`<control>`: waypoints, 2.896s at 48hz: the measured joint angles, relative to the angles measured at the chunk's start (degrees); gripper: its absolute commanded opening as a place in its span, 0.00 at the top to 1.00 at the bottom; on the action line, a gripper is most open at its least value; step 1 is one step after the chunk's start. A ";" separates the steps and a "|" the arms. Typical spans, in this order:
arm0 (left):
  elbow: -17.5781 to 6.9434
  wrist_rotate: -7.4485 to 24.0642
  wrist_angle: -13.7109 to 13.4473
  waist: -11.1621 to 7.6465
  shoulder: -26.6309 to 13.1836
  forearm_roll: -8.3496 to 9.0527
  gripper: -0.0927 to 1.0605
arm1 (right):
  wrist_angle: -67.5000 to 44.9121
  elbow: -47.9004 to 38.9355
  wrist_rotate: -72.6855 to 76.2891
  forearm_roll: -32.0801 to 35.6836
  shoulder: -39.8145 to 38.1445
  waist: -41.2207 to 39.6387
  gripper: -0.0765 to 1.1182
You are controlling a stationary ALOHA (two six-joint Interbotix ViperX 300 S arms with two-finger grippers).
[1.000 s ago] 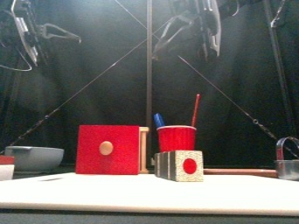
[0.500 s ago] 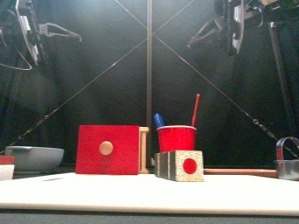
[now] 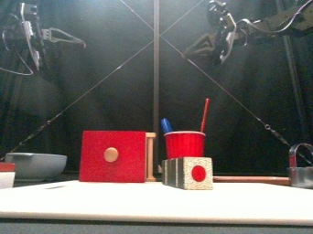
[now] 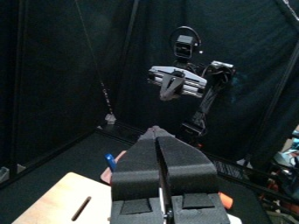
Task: Place sushi on board then cut the sushi with the knife then place the pieces on the plate
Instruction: Grasp knife edge with left hand
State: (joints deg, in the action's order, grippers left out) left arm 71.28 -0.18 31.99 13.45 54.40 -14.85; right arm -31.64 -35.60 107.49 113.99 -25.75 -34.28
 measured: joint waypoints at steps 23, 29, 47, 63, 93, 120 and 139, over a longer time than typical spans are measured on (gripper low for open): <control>1.14 0.09 0.00 2.99 0.00 0.18 0.84 | -0.35 -1.76 24.87 10.99 2.02 3.16 0.63; 1.05 0.09 0.00 2.99 0.00 0.18 0.84 | 1.76 -3.34 24.87 5.36 1.49 5.01 0.64; 1.14 0.00 0.00 3.34 0.00 1.14 0.84 | 10.90 -10.20 25.49 -25.14 -4.66 10.20 0.64; 1.05 0.00 0.00 3.69 0.00 3.25 0.84 | 29.27 -19.34 24.52 -47.29 -13.80 21.62 0.64; 0.26 0.09 0.00 3.87 0.00 5.80 0.84 | 75.94 0.00 -14.50 -61.79 -15.91 50.54 0.64; 0.26 0.00 -0.09 5.71 0.00 5.80 0.84 | 70.22 -1.93 -109.69 -116.98 -5.36 17.75 0.40; 0.79 0.00 -0.09 6.50 0.00 4.57 0.84 | 76.11 2.90 -110.57 -85.87 6.15 23.47 0.18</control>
State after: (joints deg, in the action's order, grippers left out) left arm 72.07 -0.18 31.90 19.95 54.40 -10.28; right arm 44.47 -32.70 -3.08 28.13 -19.60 -10.81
